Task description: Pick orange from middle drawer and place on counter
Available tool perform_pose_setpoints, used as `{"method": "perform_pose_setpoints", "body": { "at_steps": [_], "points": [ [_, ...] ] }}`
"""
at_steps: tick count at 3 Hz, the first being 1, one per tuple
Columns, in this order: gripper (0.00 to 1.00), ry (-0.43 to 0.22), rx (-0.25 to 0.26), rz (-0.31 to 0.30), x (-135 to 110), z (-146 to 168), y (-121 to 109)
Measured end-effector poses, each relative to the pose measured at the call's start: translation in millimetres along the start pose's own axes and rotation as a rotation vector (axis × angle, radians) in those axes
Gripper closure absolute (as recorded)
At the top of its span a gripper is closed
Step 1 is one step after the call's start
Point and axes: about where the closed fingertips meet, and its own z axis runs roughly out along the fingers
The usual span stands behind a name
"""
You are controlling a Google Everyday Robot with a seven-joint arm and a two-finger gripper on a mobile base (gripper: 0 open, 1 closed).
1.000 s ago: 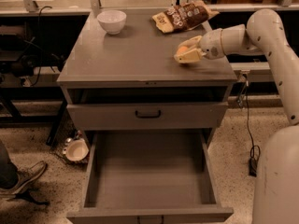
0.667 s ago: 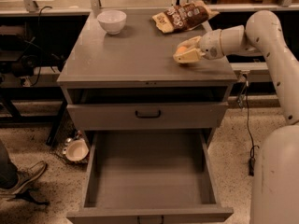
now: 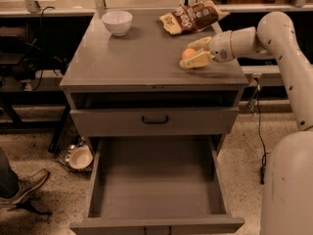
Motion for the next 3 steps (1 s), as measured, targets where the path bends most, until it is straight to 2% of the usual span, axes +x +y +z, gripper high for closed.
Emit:
{"method": "perform_pose_setpoints", "body": {
  "at_steps": [1, 2, 3],
  "points": [
    [0.00, 0.000, -0.002, 0.001, -1, -1, 0],
    [0.00, -0.030, 0.037, 0.003, -2, -20, 1],
    [0.00, -0.067, 0.135, -0.018, -20, -63, 7]
  ]
}}
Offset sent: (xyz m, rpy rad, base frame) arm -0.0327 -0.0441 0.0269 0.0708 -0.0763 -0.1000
